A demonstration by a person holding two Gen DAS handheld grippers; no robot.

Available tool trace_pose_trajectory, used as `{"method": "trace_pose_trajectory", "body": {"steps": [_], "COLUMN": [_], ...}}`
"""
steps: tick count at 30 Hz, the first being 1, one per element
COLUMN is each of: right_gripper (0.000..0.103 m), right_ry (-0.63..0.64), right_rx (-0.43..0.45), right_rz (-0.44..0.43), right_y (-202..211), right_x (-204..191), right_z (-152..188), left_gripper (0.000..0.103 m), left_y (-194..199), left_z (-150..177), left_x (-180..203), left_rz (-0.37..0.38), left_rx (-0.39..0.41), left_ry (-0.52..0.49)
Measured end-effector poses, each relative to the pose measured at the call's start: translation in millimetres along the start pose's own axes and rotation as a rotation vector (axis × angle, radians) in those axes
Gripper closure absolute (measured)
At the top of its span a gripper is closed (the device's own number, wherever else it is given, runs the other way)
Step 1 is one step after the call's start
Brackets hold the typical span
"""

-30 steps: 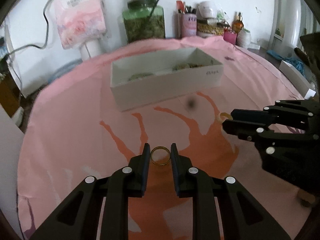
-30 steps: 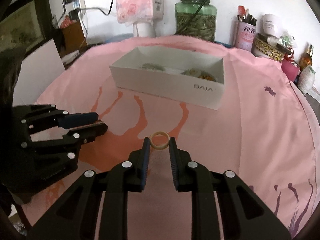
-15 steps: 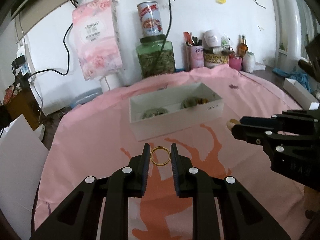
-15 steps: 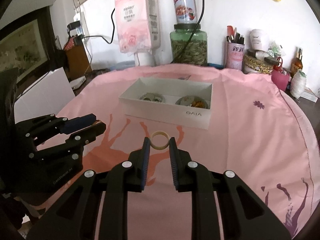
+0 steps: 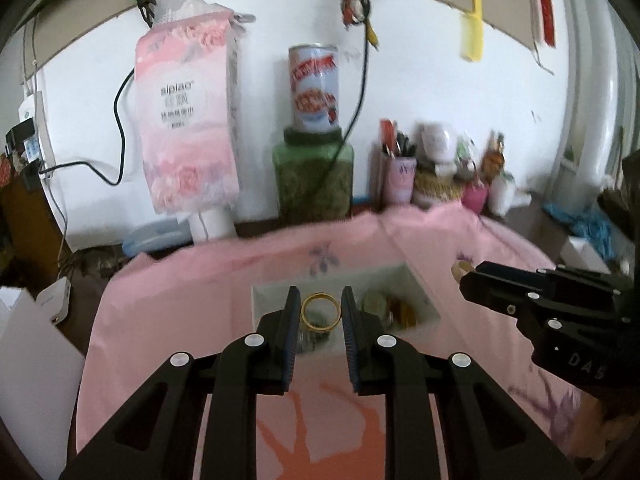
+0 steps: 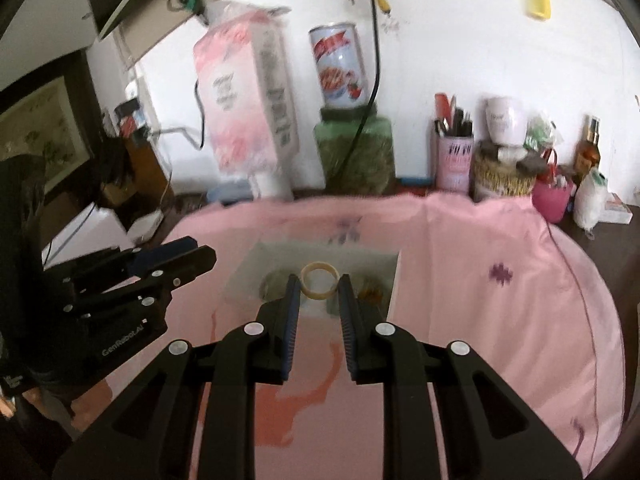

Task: Organize jewelry
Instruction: 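Carry the gold ring and pale ring over the white box with both tools, then open both tools to drop the rings into the dishes and withdraw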

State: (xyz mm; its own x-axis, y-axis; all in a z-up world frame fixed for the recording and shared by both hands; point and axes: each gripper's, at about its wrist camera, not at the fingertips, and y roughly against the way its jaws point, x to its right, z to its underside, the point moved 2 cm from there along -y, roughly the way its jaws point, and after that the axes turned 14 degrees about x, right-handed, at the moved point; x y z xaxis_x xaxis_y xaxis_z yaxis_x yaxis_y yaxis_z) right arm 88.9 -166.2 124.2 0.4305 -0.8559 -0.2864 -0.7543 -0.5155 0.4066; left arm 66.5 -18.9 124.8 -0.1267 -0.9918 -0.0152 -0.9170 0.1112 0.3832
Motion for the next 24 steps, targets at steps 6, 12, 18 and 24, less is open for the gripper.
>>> {"method": "trace_pose_trajectory", "body": {"steps": [6,12,18,24], "right_gripper": [0.084,0.084,0.084,0.082], "right_ry": [-0.026,-0.018,-0.010,0.022], "right_rx": [-0.024,-0.121,-0.187,-0.219], "right_rz": [-0.005,0.013,0.032,0.057], "right_y": [-37,-76,-101,-112], "right_x": [9,16,25,28], "right_z": [-11,13,32,42], "left_gripper": [0.082,0.082,0.082,0.082], "left_y": [-33,-74,-99,-109], "left_z": [-6,26,45,57], "left_x": [-13,-23,-25,-24], "left_rz": [-0.007,-0.010,-0.012,-0.012], "left_rx": [-0.021,-0.137,-0.202,-0.246], "left_ry": [0.063,0.075,0.058,0.057]}}
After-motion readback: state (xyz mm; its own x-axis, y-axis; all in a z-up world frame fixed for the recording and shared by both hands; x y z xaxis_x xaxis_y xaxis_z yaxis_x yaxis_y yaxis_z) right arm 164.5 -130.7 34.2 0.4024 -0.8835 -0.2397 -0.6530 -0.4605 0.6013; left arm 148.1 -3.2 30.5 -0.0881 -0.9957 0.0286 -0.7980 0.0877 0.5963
